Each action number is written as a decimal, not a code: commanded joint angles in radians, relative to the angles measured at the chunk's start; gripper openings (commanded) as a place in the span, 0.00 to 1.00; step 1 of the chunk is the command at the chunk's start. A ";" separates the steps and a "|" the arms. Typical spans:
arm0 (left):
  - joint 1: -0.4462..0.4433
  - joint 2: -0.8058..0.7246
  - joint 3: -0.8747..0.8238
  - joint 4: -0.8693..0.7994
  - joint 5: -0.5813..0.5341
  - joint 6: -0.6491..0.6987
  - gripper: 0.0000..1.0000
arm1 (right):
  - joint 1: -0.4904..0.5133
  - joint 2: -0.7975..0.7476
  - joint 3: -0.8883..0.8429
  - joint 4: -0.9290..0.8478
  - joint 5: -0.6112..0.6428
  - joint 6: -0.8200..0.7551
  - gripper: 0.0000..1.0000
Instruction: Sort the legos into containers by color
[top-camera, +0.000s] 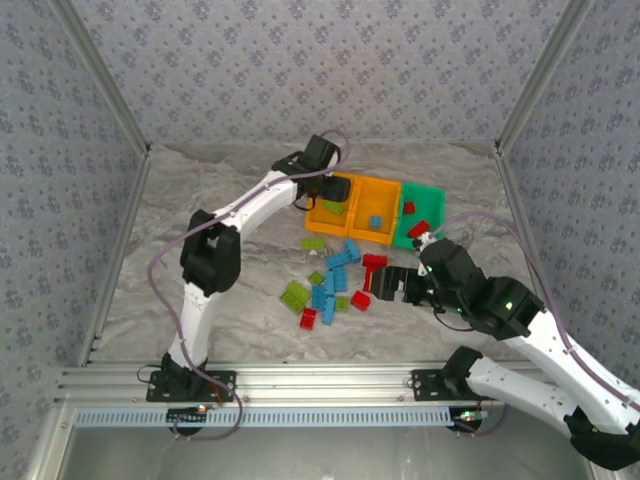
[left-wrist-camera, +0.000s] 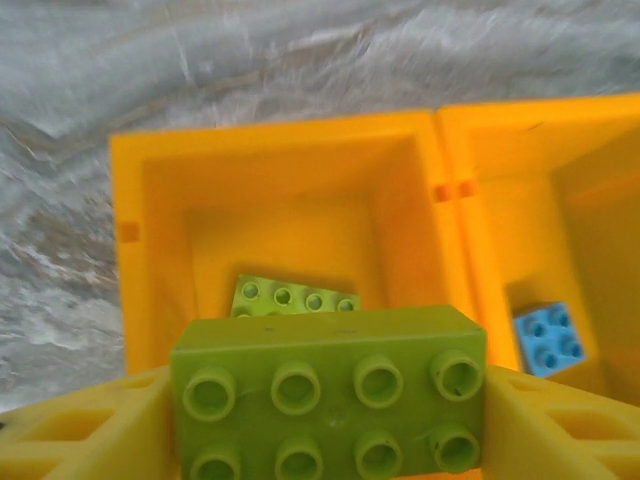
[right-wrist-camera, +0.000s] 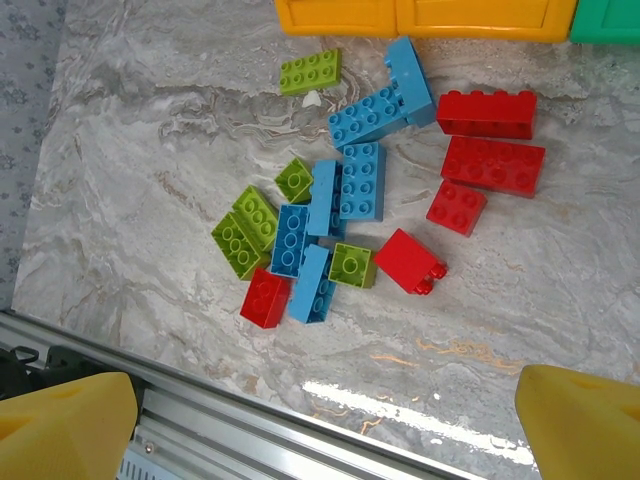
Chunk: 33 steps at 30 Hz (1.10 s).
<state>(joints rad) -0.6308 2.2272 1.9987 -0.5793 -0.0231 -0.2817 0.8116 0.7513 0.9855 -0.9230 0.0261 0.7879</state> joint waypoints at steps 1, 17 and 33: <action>-0.017 -0.004 0.105 -0.057 -0.035 0.037 0.77 | 0.015 -0.015 0.015 -0.041 0.036 0.026 1.00; -0.089 -0.795 -0.567 0.142 0.007 0.062 0.79 | 0.012 0.205 0.007 0.069 0.104 -0.088 1.00; -0.157 -1.587 -1.117 -0.014 0.218 0.543 0.99 | -0.174 0.922 0.241 0.346 0.067 -0.256 0.72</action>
<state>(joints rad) -0.7815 0.6613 0.9249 -0.6106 0.1421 0.1764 0.6685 1.6058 1.1538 -0.6170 0.0757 0.5667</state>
